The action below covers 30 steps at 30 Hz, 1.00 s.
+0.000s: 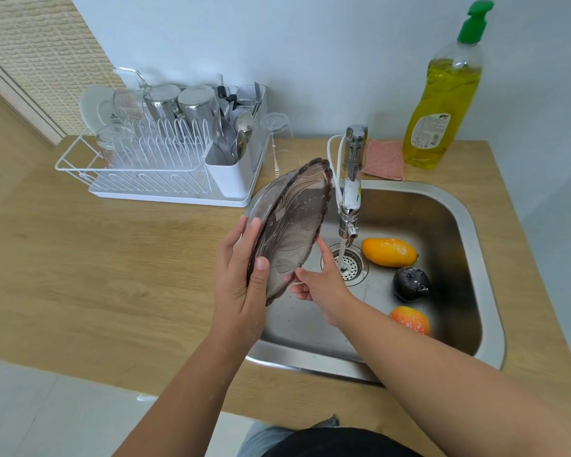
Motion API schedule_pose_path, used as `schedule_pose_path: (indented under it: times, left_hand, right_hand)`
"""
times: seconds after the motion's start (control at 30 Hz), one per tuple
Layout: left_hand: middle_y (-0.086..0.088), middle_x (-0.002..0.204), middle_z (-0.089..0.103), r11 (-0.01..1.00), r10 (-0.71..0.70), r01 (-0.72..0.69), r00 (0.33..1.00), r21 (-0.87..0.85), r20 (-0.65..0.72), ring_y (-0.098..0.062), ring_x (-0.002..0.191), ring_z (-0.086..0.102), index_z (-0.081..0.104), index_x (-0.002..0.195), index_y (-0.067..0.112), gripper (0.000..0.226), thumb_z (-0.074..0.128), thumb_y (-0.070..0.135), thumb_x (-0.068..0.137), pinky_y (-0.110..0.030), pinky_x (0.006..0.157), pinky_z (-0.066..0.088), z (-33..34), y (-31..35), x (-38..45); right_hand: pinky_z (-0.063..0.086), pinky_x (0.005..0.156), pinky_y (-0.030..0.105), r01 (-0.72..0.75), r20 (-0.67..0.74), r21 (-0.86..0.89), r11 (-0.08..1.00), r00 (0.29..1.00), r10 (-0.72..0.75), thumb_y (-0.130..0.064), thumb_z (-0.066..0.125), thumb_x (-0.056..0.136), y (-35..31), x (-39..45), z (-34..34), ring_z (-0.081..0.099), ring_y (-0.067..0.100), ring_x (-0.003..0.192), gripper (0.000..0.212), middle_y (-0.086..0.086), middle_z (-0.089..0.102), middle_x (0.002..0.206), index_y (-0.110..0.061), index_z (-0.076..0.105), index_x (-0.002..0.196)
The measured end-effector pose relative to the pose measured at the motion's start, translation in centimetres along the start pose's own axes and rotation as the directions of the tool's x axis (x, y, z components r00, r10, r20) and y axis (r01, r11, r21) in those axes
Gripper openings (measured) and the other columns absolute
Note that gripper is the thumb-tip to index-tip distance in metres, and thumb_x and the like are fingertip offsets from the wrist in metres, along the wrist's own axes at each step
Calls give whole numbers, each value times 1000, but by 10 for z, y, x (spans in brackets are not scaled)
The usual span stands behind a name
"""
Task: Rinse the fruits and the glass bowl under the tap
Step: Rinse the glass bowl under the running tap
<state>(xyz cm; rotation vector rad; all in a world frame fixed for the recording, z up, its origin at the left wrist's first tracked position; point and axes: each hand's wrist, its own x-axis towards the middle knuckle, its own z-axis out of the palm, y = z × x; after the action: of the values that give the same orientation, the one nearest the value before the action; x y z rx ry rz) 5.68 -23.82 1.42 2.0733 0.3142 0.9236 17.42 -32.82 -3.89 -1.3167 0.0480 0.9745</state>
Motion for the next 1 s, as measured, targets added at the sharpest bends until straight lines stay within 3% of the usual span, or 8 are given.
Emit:
schedule_pose_path:
  times: [0.2,0.5,0.83,0.9,1.0]
  left_hand:
    - [-29,149,37,998,57,-57,998,-26,25,-16,144,38,36,150,21,45,37,35,108,-21,116,31,3,7,0]
    - [-28,149,36,999,38,-36,999,-39,30,-23,144,38,37,150,20,45,37,36,108,-21,116,32,5,8,-2]
    - [-27,150,35,999,35,-34,999,-21,26,-4,144,35,35,150,22,45,37,36,107,-16,115,30,7,14,-5]
    - [-26,150,35,999,35,-35,999,-16,28,-6,145,35,35,152,25,46,37,36,107,-16,115,30,7,14,-6]
    - [-20,149,40,1000,-29,29,1000,4,-11,-25,142,40,36,152,42,46,37,37,107,-28,116,36,5,9,-6]
  right_hand:
    - [38,56,26,10,-9,11,1000,1000,-10,6,50,96,0,-1,2,45,19,56,80,19,65,77,-44,18,149]
    - [40,56,27,6,-10,1,1000,1000,-6,6,51,95,3,1,-1,45,20,57,82,18,67,77,-46,18,149]
    - [42,59,28,-2,-2,-28,1000,1000,2,3,52,96,3,0,-5,45,20,60,80,15,69,76,-48,18,148]
    - [41,58,28,-1,0,-27,1000,1000,1,3,52,96,3,1,-5,45,20,60,79,15,69,75,-48,18,147]
    - [41,60,30,-5,8,-39,999,1000,5,4,52,96,4,2,-6,45,20,60,80,19,70,77,-48,20,148]
